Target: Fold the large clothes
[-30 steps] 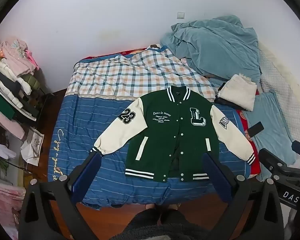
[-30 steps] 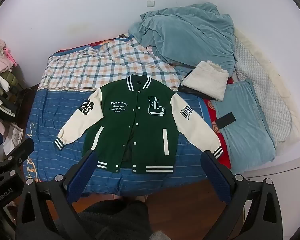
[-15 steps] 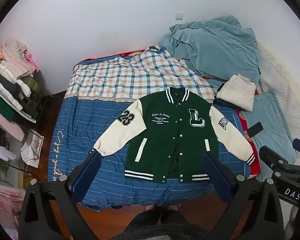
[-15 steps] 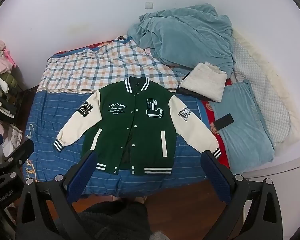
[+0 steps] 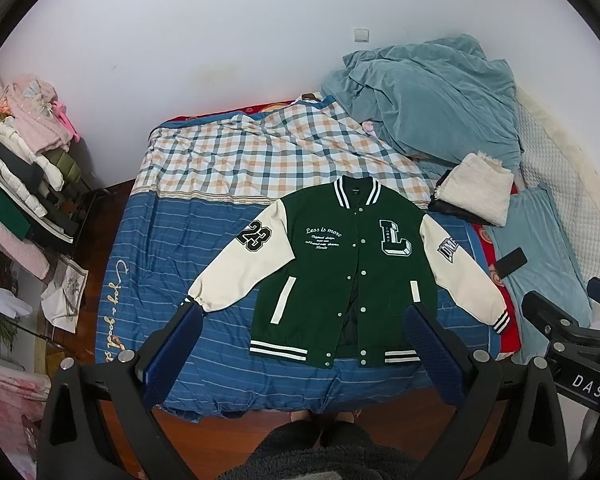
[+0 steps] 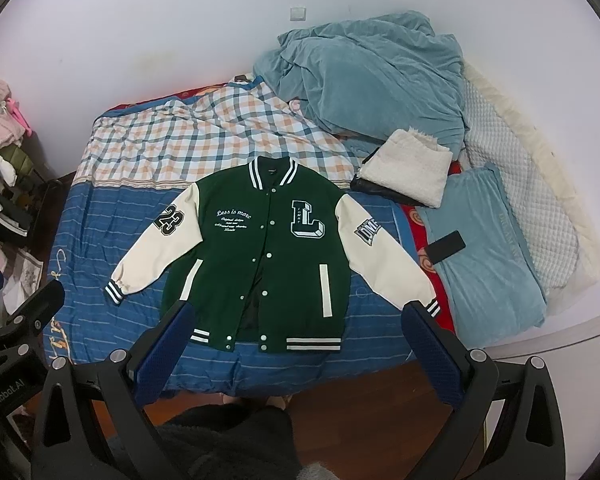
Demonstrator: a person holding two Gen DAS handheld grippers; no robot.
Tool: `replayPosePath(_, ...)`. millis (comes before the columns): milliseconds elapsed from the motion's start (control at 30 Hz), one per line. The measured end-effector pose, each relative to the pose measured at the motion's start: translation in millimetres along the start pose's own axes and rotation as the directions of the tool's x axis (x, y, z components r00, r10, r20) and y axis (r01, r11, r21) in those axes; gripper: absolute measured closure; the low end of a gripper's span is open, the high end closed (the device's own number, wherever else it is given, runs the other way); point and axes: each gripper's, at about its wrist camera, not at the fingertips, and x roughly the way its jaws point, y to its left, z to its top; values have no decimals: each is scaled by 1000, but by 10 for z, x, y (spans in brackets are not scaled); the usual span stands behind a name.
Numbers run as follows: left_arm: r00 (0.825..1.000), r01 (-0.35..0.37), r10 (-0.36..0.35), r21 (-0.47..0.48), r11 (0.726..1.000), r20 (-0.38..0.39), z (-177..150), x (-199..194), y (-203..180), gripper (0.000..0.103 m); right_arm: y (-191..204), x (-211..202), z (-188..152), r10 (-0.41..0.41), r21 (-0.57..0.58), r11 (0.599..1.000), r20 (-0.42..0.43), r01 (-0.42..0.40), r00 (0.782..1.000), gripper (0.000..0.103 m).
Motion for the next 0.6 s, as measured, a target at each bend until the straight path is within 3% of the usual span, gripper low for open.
replayPosePath(600, 1000, 7, -7, -5, 1000, 2, -2, -10, 19, 0, -29, -36, 79, -10, -6, 1000, 11, 10, 1000, 0)
